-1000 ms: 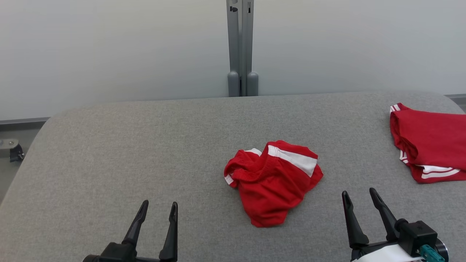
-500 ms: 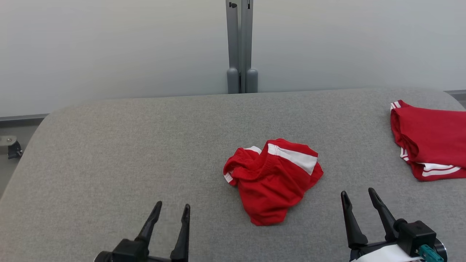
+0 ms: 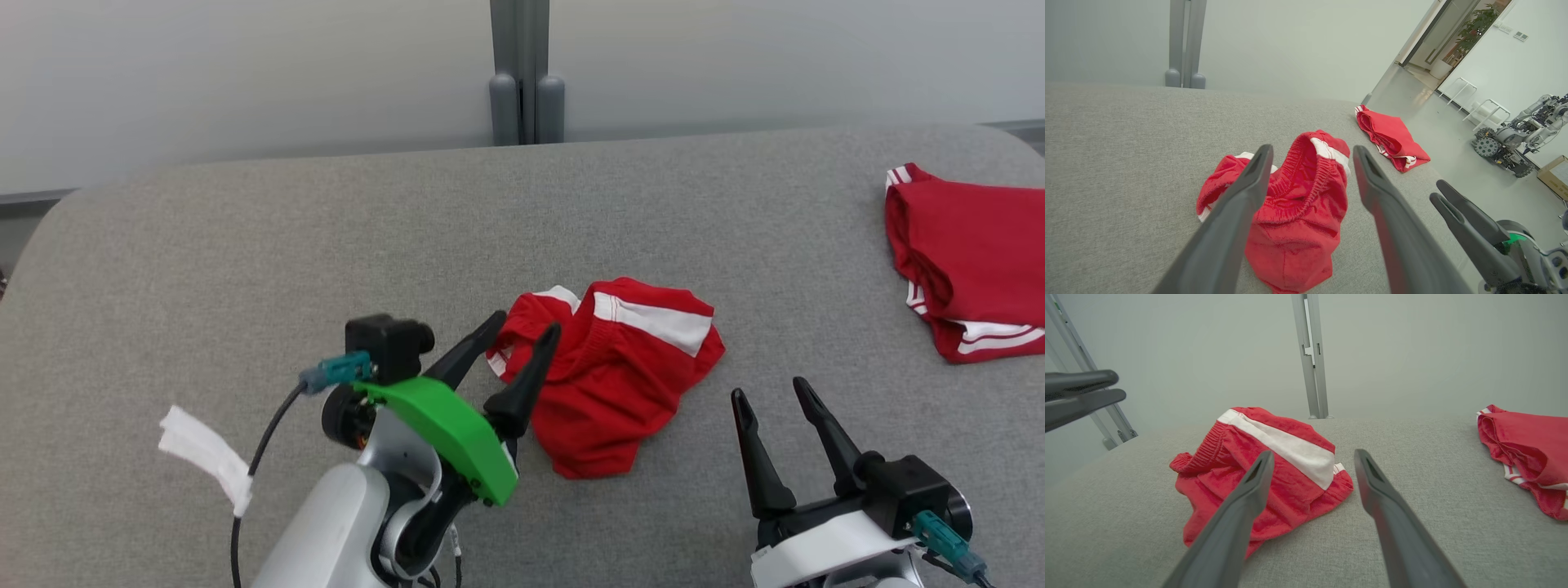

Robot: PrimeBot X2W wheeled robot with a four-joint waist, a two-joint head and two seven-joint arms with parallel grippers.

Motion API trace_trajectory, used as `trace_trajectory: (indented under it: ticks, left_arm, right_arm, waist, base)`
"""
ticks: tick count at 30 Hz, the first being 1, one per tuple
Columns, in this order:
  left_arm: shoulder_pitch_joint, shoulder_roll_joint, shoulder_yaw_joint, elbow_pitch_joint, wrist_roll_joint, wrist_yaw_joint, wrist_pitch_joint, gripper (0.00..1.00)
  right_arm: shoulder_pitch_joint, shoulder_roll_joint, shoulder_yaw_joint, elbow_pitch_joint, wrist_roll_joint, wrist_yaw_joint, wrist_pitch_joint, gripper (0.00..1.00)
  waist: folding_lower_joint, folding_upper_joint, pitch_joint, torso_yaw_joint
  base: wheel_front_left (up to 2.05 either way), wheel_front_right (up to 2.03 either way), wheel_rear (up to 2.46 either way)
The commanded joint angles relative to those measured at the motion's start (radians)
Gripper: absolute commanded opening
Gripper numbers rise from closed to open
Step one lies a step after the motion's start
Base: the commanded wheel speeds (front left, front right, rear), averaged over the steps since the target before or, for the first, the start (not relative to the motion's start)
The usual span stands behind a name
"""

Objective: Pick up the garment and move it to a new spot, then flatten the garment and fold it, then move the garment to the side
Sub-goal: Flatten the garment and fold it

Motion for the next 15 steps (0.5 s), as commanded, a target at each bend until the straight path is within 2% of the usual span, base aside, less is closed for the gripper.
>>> trace_trajectory:
  ticks: [1, 8, 12, 15]
  left_arm:
    - [-0.045, 0.005, -0.004, -0.010, -0.015, 0.017, 0.039, 1.00]
    - [-0.183, 0.005, -0.075, -0.024, -0.066, 0.128, 0.173, 1.00]
    - [-0.224, 0.005, -0.111, 0.003, -0.038, 0.169, 0.203, 1.00]
    - [-0.234, 0.007, -0.119, 0.020, -0.025, 0.184, 0.207, 1.00]
  right_arm:
    - [-0.023, -0.004, 0.002, -0.006, -0.009, -0.002, 0.000, 1.00]
    - [-0.083, -0.008, 0.013, -0.001, -0.010, -0.002, 0.000, 1.00]
    - [-0.105, -0.007, 0.017, 0.001, -0.009, -0.002, 0.000, 1.00]
    - [-0.117, -0.005, 0.018, 0.001, -0.004, -0.002, 0.000, 1.00]
  waist:
    - [0.0000, -0.0001, 0.079, -0.015]
    - [0.0000, -0.0001, 0.165, -0.038]
    - [0.0000, -0.0001, 0.188, -0.056]
    - [0.0000, -0.0001, 0.200, -0.072]
  base:
    - [0.00, 0.00, 0.00]
    - [0.00, 0.00, 0.00]
    - [0.00, 0.00, 0.00]
    - [0.00, 0.00, 0.00]
